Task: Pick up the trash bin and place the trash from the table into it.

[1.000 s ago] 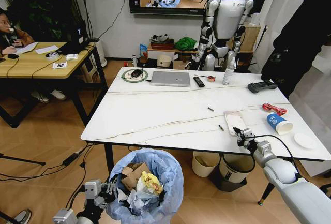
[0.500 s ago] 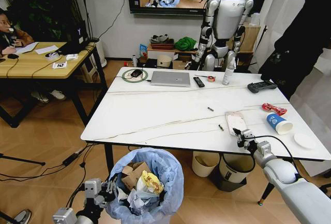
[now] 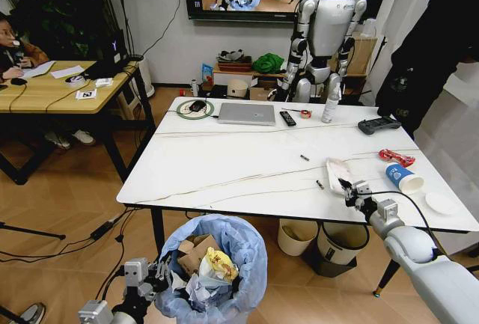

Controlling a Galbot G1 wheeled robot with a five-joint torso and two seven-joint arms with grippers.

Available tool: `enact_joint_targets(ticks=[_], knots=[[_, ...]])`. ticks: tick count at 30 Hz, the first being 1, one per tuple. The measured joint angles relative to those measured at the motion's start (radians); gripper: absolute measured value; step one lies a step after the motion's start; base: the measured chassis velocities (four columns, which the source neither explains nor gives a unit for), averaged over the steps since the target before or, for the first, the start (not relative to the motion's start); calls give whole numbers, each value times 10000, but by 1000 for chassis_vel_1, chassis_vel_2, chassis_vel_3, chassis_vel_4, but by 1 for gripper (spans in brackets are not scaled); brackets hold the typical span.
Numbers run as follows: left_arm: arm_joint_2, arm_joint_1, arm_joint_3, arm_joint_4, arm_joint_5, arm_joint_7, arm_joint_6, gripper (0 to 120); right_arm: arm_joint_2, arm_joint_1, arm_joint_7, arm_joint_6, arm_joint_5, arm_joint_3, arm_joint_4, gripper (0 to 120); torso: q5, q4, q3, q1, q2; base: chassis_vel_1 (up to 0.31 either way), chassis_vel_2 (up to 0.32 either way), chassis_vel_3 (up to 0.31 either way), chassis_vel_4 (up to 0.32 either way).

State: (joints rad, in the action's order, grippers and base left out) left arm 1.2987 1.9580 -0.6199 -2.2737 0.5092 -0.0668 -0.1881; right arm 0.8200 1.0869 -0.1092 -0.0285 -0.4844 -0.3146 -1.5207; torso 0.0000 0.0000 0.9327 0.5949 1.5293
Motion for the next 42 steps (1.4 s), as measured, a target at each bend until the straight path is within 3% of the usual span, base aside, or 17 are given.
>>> enact_joint_targets(ticks=[7, 17, 25, 42], knots=[[-256, 24, -31, 0, 240, 63, -63, 0, -311, 104, -507, -304, -767, -424, -1025, 0, -2, 0, 0, 0, 1, 0, 0, 0, 0], [-368, -113, -188, -126, 586, 233, -233, 0, -1151, 534, -1660, -805, -2945, -626, -3260, 0, -1, 0, 0, 0, 1, 0, 0, 0, 0], [-451, -162, -297, -257, 742, 260, -285, 0, -1527, 1389, -3044, -1463, -3987, -435, -4168, 0, 1, 1, -1, 0, 1, 0, 0, 0, 0], [-635, -290, -370, -192, 928, 301, -338, 0, -2453, 2914, -5891, -1766, -5019, 63, -5594, 0, -2, 0, -1, 0, 0, 0, 0, 0, 0]])
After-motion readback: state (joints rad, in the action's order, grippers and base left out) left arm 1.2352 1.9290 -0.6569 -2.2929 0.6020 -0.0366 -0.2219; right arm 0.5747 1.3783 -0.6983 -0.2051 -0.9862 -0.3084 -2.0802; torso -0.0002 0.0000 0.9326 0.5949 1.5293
